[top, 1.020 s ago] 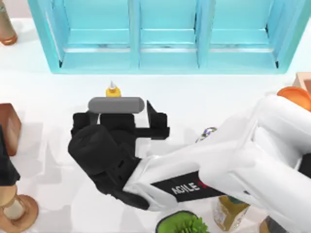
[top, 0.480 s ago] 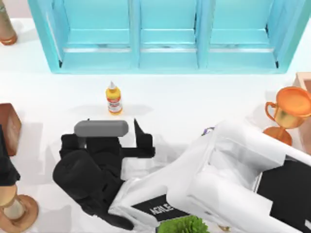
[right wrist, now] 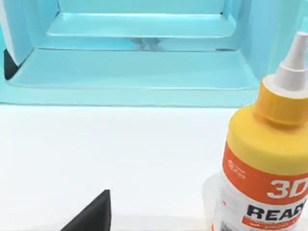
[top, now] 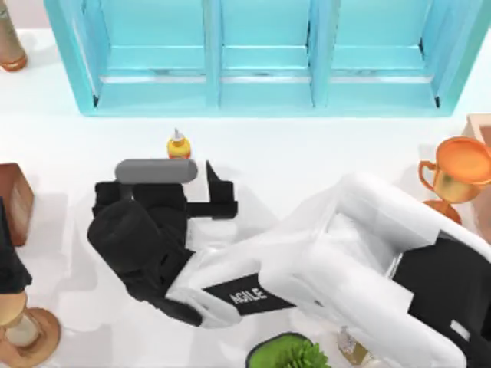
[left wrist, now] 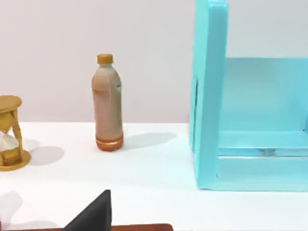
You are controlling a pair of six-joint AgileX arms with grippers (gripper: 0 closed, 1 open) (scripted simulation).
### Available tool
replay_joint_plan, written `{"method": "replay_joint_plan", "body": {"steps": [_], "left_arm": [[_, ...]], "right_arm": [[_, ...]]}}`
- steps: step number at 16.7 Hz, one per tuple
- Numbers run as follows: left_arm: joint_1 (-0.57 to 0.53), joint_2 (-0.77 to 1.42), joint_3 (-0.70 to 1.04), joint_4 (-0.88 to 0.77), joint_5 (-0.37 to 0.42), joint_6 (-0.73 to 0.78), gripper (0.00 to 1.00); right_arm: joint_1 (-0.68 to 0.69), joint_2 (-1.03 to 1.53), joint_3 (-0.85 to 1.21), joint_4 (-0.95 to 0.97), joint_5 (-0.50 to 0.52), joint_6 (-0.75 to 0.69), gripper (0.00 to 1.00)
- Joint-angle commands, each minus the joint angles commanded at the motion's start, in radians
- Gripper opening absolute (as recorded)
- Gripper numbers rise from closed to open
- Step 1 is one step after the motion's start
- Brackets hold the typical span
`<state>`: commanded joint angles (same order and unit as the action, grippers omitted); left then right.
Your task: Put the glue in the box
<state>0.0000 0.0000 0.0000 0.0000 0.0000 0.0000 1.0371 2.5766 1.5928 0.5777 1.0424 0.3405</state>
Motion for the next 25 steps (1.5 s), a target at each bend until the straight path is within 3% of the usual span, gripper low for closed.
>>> {"method": "replay_joint_plan", "body": {"steps": [5, 10, 23, 25], "left_arm": [[0.0, 0.0, 0.0, 0.0, 0.0, 0.0, 1.0], [0.0, 0.0, 0.0, 0.0, 0.0, 0.0, 1.0], [0.0, 0.0, 0.0, 0.0, 0.0, 0.0, 1.0], [0.0, 0.0, 0.0, 0.0, 0.0, 0.0, 1.0]], "right_arm": [[-0.081, 0.106, 0.139, 0.016, -0.073, -0.059, 1.0], [-0.092, 0.122, 0.158, 0.019, -0.084, -0.065, 1.0], [-0.092, 0.122, 0.158, 0.019, -0.084, -0.065, 0.02], [-0.092, 0.122, 0.158, 0.019, -0.084, -0.065, 0.0]]}}
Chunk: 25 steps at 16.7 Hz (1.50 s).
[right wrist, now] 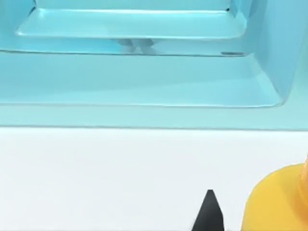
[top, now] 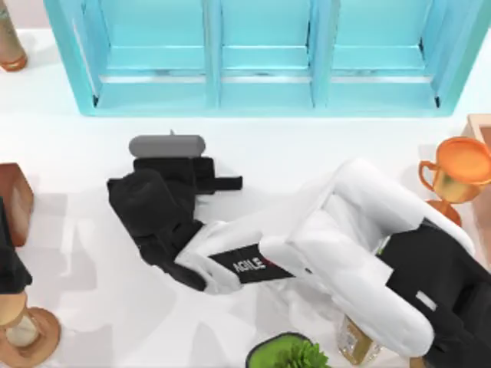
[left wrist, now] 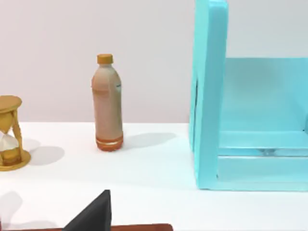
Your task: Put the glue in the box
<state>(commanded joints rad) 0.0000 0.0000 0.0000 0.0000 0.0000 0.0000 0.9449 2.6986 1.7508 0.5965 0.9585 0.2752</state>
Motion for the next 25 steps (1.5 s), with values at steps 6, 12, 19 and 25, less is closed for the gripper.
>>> {"method": "replay_joint_plan", "body": {"steps": [6, 12, 19, 25], "left_arm": [[0.0, 0.0, 0.0, 0.0, 0.0, 0.0, 1.0], [0.0, 0.0, 0.0, 0.0, 0.0, 0.0, 1.0], [0.0, 0.0, 0.0, 0.0, 0.0, 0.0, 1.0], [0.0, 0.0, 0.0, 0.0, 0.0, 0.0, 1.0]], "right_arm": [[0.0, 0.0, 0.0, 0.0, 0.0, 0.0, 0.0], [0.001, -0.093, -0.005, -0.093, -0.001, 0.002, 0.0], [0.004, -0.233, -0.002, -0.234, -0.003, 0.005, 0.0], [-0.02, -0.274, 0.002, -0.264, -0.044, -0.046, 0.0]]}}
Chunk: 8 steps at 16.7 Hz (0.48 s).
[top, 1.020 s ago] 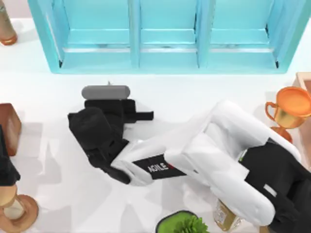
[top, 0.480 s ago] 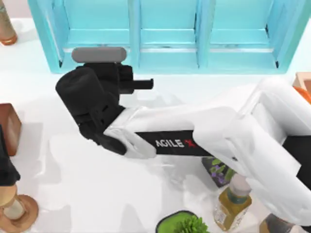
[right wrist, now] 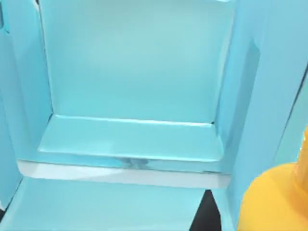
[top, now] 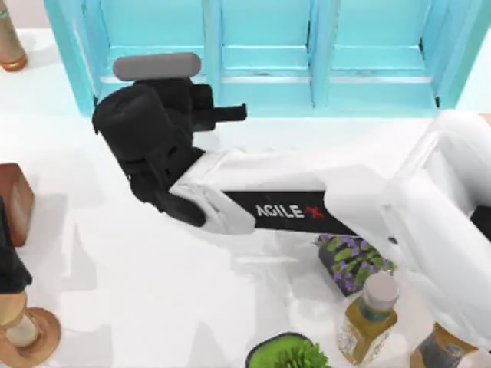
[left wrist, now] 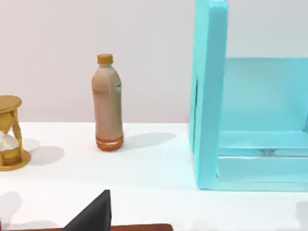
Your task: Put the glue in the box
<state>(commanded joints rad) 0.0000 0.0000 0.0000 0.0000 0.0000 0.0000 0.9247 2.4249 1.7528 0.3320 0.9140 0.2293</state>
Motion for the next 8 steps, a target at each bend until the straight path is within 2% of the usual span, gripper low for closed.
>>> {"method": "replay_joint_plan", "body": {"steps": [4, 8], "left_arm": [[0.0, 0.0, 0.0, 0.0, 0.0, 0.0, 1.0], [0.0, 0.0, 0.0, 0.0, 0.0, 0.0, 1.0]], "right_arm": [[-0.1, -0.143, -0.004, -0.14, -0.16, -0.214, 0.0], [-0.27, -0.321, -0.032, -0.368, -0.41, -0.557, 0.0]]}}
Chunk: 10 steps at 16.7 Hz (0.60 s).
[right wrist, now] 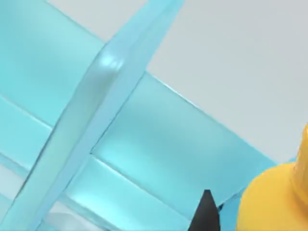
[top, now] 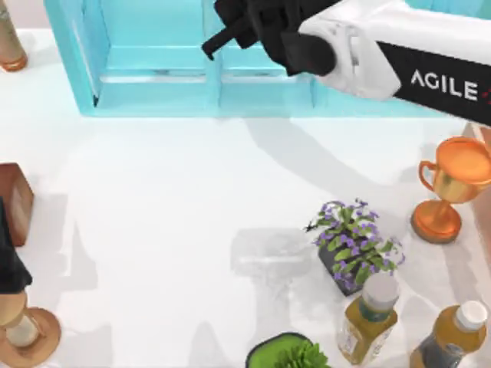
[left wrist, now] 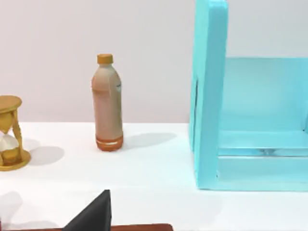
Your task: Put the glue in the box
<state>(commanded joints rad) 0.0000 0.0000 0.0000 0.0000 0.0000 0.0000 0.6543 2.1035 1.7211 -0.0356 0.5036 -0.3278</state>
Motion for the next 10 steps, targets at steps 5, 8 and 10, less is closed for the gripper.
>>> {"method": "replay_joint_plan", "body": {"steps": [5, 8, 10], "left_arm": [[0.0, 0.0, 0.0, 0.0, 0.0, 0.0, 1.0], [0.0, 0.0, 0.0, 0.0, 0.0, 0.0, 1.0], [0.0, 0.0, 0.0, 0.0, 0.0, 0.0, 1.0]], "right_arm": [[-0.298, -0.192, -0.074, -0.353, -0.394, -0.54, 0.0], [-0.513, -0.267, -0.132, -0.571, -0.653, -0.881, 0.0], [-0.671, -0.292, -0.173, -0.708, -0.827, -1.102, 0.0]]}}
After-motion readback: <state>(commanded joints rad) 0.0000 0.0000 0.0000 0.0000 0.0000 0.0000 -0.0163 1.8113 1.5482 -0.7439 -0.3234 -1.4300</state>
